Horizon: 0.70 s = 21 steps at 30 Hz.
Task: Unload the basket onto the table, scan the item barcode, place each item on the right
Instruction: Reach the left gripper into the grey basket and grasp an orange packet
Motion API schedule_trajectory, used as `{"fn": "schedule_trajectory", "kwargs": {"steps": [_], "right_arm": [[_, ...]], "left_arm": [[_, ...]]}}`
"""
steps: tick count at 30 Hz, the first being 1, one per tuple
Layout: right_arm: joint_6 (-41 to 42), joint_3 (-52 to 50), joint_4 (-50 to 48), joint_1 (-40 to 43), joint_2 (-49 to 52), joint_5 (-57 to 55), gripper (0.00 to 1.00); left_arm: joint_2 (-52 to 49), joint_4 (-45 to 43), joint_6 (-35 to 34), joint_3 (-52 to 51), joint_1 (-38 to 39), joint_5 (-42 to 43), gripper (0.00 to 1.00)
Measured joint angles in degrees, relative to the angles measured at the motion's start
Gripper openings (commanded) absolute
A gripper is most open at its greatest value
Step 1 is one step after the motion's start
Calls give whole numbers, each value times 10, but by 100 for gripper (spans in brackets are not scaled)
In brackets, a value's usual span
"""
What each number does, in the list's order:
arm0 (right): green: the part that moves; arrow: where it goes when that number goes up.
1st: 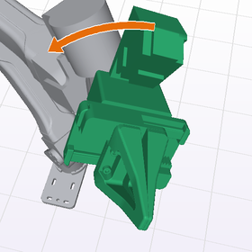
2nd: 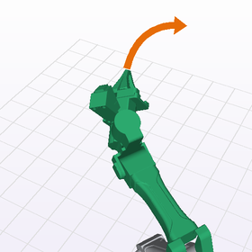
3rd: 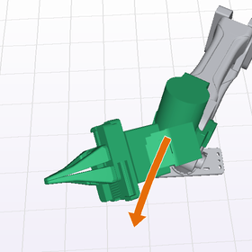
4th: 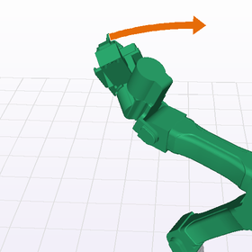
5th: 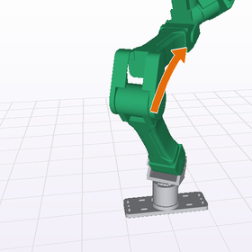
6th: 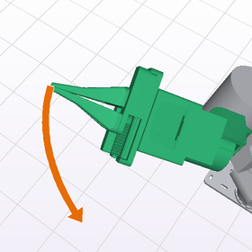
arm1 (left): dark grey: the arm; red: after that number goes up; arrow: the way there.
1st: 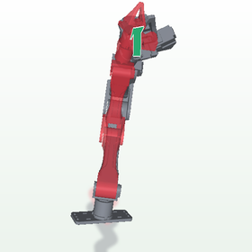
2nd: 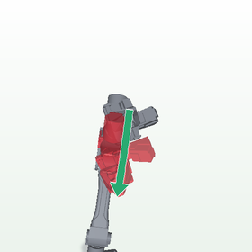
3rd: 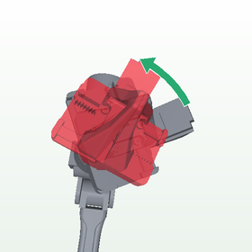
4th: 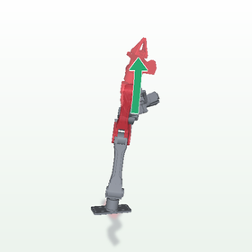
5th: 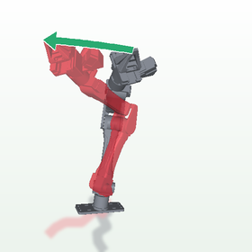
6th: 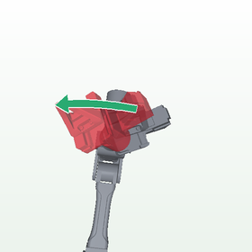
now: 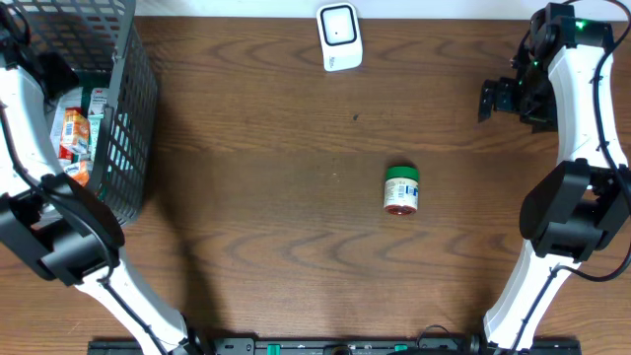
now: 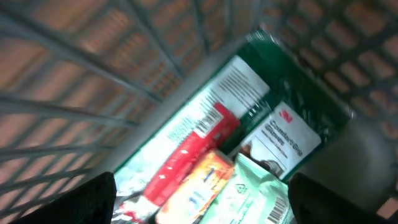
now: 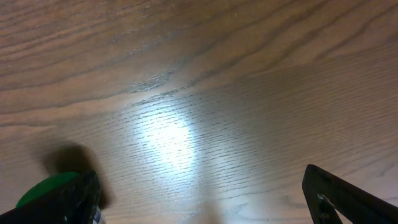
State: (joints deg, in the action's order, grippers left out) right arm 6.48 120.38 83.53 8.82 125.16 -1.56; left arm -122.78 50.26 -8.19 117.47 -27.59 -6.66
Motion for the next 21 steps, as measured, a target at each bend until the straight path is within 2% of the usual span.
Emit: {"fn": "schedule_trajectory", "kwargs": {"steps": [8,18,21], "right_arm": [[0,0,0,0,0,0,99],[0,0,0,0,0,0,99],[0,0,0,0,0,0,99]], "left_arm": [[-59,5,65,0,0,51,80],[-61,34,80,0,-1,53,81],[-61,35,81,-7,-5,53,73]]}}
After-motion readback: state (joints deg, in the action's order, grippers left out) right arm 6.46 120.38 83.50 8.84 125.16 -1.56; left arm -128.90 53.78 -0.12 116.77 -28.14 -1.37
